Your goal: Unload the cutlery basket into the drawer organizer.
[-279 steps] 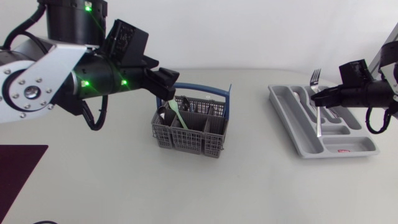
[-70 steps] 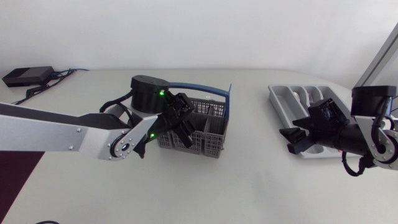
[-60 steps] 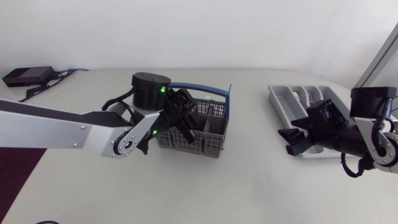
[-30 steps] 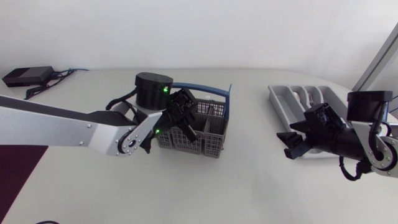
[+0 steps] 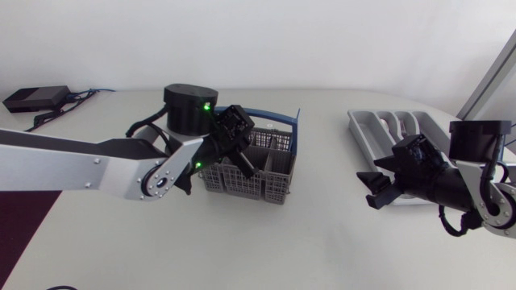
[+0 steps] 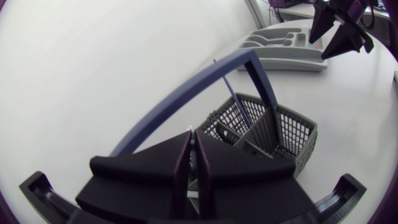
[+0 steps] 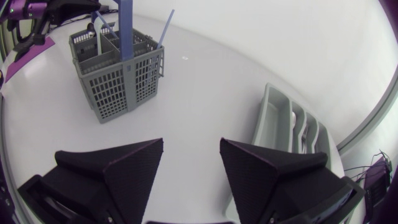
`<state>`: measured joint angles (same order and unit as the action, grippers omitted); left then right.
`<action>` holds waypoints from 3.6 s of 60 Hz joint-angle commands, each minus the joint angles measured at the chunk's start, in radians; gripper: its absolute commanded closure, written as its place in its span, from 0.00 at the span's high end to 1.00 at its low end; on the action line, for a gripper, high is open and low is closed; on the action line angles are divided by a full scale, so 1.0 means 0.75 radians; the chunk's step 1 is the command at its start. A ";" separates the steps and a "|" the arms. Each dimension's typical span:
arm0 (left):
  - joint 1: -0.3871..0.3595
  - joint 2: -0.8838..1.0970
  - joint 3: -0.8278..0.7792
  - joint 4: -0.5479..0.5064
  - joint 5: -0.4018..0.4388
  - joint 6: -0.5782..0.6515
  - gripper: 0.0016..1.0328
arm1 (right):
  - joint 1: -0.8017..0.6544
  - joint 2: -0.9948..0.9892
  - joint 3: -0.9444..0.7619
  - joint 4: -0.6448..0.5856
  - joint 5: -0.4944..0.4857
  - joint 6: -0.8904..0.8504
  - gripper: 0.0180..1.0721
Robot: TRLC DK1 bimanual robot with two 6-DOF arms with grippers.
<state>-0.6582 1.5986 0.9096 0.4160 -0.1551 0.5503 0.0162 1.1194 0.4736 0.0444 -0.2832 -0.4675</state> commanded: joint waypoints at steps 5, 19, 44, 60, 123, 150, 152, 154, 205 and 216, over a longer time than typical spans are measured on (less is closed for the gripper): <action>-0.022 -0.158 -0.047 -0.035 -0.006 0.001 0.03 | 0.032 -0.051 -0.038 -0.020 0.030 0.032 0.64; -0.073 -0.389 -0.119 -0.131 -0.022 -0.004 0.03 | 0.091 -0.169 -0.024 -0.106 0.050 0.057 0.64; -0.210 -0.722 -0.076 -0.534 0.059 -0.224 0.03 | 0.330 -0.423 -0.016 -0.276 0.069 0.126 0.64; -0.139 -0.667 0.065 -0.731 0.374 -0.429 0.03 | 0.600 -0.425 0.062 -0.356 0.026 0.192 0.64; 0.070 -0.450 0.270 -0.902 0.951 -0.681 0.03 | 0.768 0.048 0.346 -0.204 -0.213 0.296 0.39; 0.117 -0.413 0.295 -0.913 1.021 -0.705 0.03 | 0.786 0.072 0.338 -0.168 -0.185 0.284 0.06; 0.119 -0.411 0.297 -0.915 1.027 -0.705 0.03 | 0.788 0.072 0.334 -0.168 -0.185 0.284 0.06; 0.119 -0.411 0.297 -0.915 1.027 -0.705 0.03 | 0.790 0.072 0.332 -0.168 -0.185 0.284 0.06; 0.317 -0.385 0.493 -0.839 1.019 -0.811 0.92 | 0.555 -0.145 0.160 -0.378 -0.218 0.167 0.06; 0.350 -0.362 0.454 -0.849 0.937 -0.762 0.92 | 0.250 -0.149 0.197 -0.452 -0.269 0.077 0.06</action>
<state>-0.4046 1.3090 1.2575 -0.2188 0.5636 -0.0265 0.2855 1.0004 0.6178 -0.2710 -0.4728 -0.3664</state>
